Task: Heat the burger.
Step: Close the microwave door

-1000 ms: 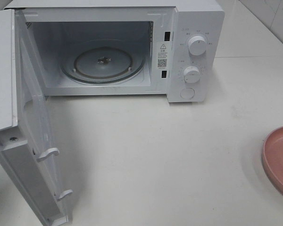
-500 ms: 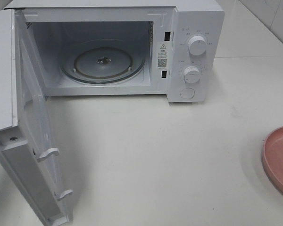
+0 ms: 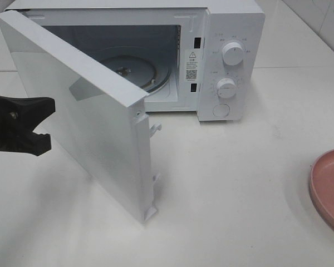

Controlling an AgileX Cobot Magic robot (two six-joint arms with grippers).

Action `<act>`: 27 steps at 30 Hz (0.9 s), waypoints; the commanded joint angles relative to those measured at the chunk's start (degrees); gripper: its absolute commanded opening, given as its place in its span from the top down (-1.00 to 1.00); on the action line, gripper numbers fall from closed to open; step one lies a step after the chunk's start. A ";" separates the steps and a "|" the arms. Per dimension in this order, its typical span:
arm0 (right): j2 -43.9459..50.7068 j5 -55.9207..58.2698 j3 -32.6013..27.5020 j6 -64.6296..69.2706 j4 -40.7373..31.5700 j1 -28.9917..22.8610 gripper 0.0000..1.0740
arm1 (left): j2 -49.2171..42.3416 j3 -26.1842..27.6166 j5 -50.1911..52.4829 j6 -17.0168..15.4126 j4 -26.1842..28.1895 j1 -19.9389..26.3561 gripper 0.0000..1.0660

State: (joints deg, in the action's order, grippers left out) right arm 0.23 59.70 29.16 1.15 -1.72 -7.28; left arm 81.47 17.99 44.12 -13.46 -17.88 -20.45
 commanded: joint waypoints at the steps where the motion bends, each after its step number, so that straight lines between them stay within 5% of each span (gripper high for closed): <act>1: 1.49 -0.34 0.00 -0.06 -0.06 0.29 -0.38 | 0.92 1.60 0.52 2.86 4.58 -3.09 1.00; 7: 1.49 -0.34 0.00 -0.06 -0.06 0.29 -0.38 | 6.70 7.85 0.52 9.11 14.61 -9.34 1.00; 20: 1.49 -0.34 0.00 -0.06 -0.06 0.29 -0.38 | 17.13 20.91 -2.52 9.63 18.56 -15.93 1.00; 27: 1.49 -0.34 0.00 -0.06 -0.06 0.29 -0.38 | 22.29 28.71 -4.47 14.44 24.12 -18.91 1.00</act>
State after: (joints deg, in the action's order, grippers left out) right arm 0.23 59.70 29.16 1.15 -1.72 -7.28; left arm 103.59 45.72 40.05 0.00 4.81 -38.85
